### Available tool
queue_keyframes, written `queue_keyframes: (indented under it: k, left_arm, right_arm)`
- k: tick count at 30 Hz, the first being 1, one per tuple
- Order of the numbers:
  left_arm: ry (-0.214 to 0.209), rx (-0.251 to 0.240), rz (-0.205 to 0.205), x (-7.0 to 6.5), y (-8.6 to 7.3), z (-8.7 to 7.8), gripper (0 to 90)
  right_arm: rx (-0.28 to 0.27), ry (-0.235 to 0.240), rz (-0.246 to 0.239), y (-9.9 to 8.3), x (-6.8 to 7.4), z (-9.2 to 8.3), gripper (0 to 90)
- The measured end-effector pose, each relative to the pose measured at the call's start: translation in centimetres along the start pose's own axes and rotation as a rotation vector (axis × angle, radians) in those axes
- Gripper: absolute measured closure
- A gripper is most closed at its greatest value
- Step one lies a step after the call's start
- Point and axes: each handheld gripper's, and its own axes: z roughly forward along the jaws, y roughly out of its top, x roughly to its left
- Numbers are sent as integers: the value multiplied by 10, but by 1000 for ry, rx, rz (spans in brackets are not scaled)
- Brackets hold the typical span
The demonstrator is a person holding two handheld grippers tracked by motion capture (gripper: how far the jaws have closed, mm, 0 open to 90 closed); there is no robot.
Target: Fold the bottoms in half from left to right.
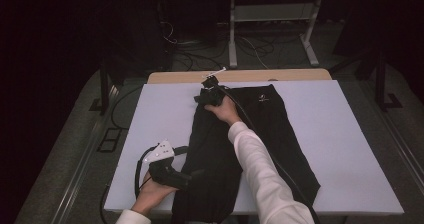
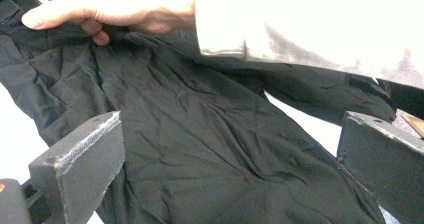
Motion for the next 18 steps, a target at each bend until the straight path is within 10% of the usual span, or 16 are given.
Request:
queue_keyframes:
  k: [18]
  left_arm:
    - [2,1,-5,1,0,0,0]
  right_arm:
    - [59,-22,52,2,-6,0,854]
